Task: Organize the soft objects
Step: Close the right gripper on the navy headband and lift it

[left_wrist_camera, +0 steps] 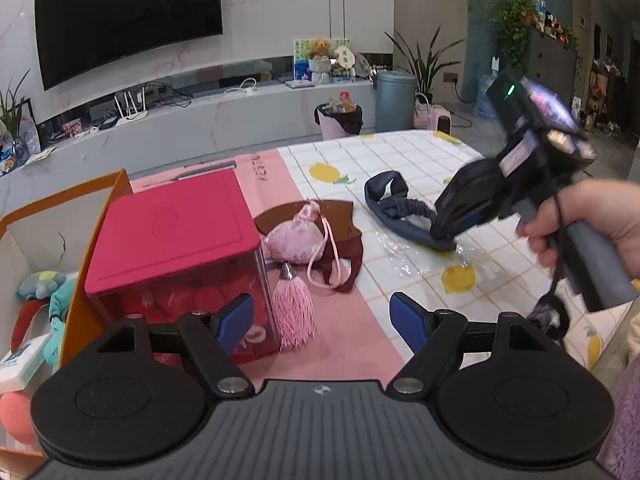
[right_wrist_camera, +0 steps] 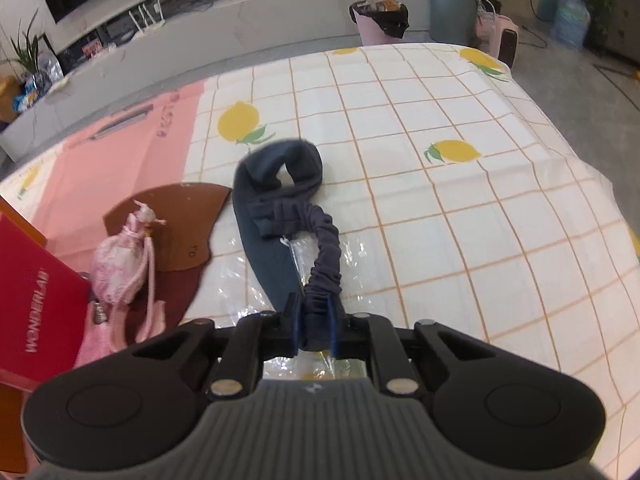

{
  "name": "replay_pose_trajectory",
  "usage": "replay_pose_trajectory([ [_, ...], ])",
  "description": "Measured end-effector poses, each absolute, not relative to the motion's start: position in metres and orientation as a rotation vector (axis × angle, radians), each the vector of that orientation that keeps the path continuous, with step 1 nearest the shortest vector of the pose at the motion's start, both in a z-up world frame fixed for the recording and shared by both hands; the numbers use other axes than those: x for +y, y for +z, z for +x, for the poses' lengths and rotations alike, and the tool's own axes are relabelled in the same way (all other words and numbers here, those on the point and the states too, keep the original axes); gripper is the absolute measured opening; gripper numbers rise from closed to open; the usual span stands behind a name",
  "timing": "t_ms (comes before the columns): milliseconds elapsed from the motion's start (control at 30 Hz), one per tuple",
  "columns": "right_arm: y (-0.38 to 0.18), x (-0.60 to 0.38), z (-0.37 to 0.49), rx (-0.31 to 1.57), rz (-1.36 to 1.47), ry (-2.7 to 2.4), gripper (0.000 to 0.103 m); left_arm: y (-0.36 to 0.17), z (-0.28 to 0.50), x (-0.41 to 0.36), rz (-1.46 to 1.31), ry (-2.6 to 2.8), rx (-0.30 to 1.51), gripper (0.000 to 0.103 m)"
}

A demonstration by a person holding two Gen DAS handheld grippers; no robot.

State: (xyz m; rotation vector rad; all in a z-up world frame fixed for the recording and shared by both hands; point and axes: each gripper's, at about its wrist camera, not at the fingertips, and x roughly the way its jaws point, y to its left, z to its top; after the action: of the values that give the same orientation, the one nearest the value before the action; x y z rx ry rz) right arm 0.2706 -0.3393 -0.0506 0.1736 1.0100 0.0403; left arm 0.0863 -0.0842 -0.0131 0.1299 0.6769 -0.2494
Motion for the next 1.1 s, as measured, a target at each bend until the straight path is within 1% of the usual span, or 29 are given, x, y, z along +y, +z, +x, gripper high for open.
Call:
replay_pose_trajectory([
  [167,-0.023,-0.337,0.242,0.955,0.206,0.098,0.009,-0.013,0.078,-0.085,0.153,-0.251,0.676,0.091],
  [300,-0.004,-0.318,0.209,0.936,0.149,0.195,0.009,-0.011,0.072,-0.082,0.174,-0.227,0.646,0.091],
  [400,-0.004,-0.306,0.192,0.943,0.137,0.195,0.014,-0.012,0.073,-0.076,0.169,-0.203,0.647,0.091],
  [433,-0.008,-0.303,0.19,0.955,0.133,0.192,0.019,-0.011,0.075,-0.074,0.161,-0.199,0.654,0.091],
  [500,-0.018,-0.299,0.192,0.982,0.106,0.165,0.021,-0.012,0.078,-0.069,0.136,-0.191,0.675,0.091],
  [533,-0.021,-0.299,0.194,0.982,0.089,0.147,0.024,-0.012,0.079,-0.067,0.12,-0.19,0.686,0.091],
  [567,-0.023,-0.3,0.198,0.968,0.081,0.136,0.031,-0.011,0.081,-0.064,0.101,-0.191,0.697,0.091],
  [600,-0.023,-0.302,0.203,0.953,0.079,0.126,0.051,-0.011,0.082,-0.062,0.082,-0.195,0.708,0.091],
  [633,-0.023,-0.303,0.208,0.935,0.079,0.115,0.076,-0.011,0.084,-0.06,0.068,-0.2,0.718,0.091],
  [700,-0.019,-0.305,0.221,0.88,0.078,0.087,0.094,-0.011,0.085,-0.056,0.051,-0.205,0.731,0.091],
  [800,-0.019,-0.303,0.243,0.838,0.066,0.091,0.095,-0.013,0.085,-0.054,0.059,-0.189,0.726,0.091],
  [1000,-0.054,-0.291,0.284,0.911,0.048,0.074,0.097,-0.021,0.088,-0.061,0.083,-0.196,0.745,0.091],
  [1100,-0.065,-0.285,0.298,0.941,0.031,0.064,0.095,-0.024,0.088,-0.062,0.096,-0.207,0.742,0.091],
])
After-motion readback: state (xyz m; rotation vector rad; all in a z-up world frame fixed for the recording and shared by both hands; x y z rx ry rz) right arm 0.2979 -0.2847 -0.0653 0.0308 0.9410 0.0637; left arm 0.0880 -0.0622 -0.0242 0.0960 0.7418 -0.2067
